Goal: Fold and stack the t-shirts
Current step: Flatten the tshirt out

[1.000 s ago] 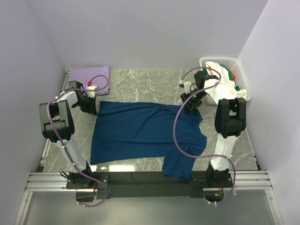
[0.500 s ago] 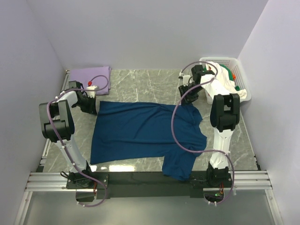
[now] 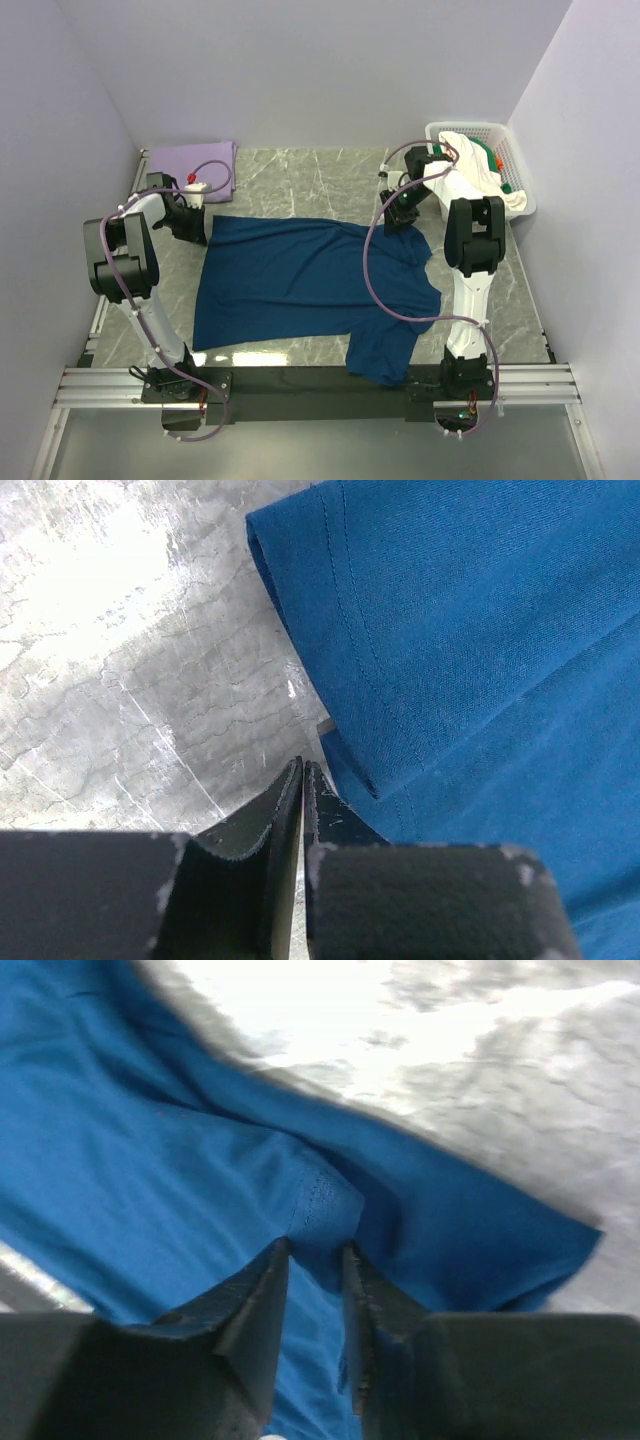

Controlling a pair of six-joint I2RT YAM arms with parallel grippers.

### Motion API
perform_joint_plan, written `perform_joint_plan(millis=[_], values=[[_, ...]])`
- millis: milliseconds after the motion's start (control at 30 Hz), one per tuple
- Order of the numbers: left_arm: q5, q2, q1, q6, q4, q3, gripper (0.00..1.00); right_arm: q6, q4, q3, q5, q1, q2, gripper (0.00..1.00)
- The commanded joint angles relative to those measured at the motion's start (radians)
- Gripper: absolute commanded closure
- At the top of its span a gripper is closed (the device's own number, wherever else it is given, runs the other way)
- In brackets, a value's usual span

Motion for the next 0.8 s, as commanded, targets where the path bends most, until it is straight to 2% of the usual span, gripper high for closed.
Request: perform_joint_plan(millis=[0, 100, 167, 200, 233, 367, 467, 533, 700, 767], values=[[0.009, 0.017, 0.005, 0.013, -0.014, 0.020, 0.89, -0.012, -0.054, 0.054, -0.103, 0.008, -0.040, 0.67], [0.010, 0.018, 0.003, 0.014, -0.013, 0.018, 0.89, -0.019, -0.055, 0.054, -0.119, 0.011, -0.063, 0.71], [0.009, 0.020, 0.003, 0.013, -0.014, 0.021, 0.89, -0.024, -0.058, 0.054, -0.119, 0.015, -0.066, 0.80], [0.012, 0.022, 0.005, 0.013, -0.016, 0.023, 0.89, -0.030, -0.060, 0.056, -0.113, 0.018, -0.064, 0.94], [0.012, 0.020, 0.005, 0.013, -0.016, 0.024, 0.89, -0.035, -0.060, 0.062, -0.107, 0.018, -0.064, 1.00], [0.016, 0.014, 0.003, 0.014, -0.019, 0.024, 0.89, -0.046, 0.013, 0.083, -0.030, 0.020, -0.090, 1.00], [0.018, 0.008, 0.005, 0.014, -0.019, 0.026, 0.89, -0.084, 0.150, 0.103, 0.131, 0.038, -0.124, 1.00], [0.019, 0.006, 0.003, 0.013, -0.019, 0.032, 0.89, -0.136, 0.251, 0.140, 0.236, 0.063, -0.123, 1.00], [0.039, 0.015, 0.005, -0.001, -0.022, 0.050, 0.89, -0.326, 0.411, 0.226, 0.355, 0.123, -0.040, 1.00], [0.053, 0.014, 0.006, -0.003, -0.021, 0.046, 0.89, -0.378, 0.526, 0.225, 0.410, 0.152, 0.000, 1.00]])
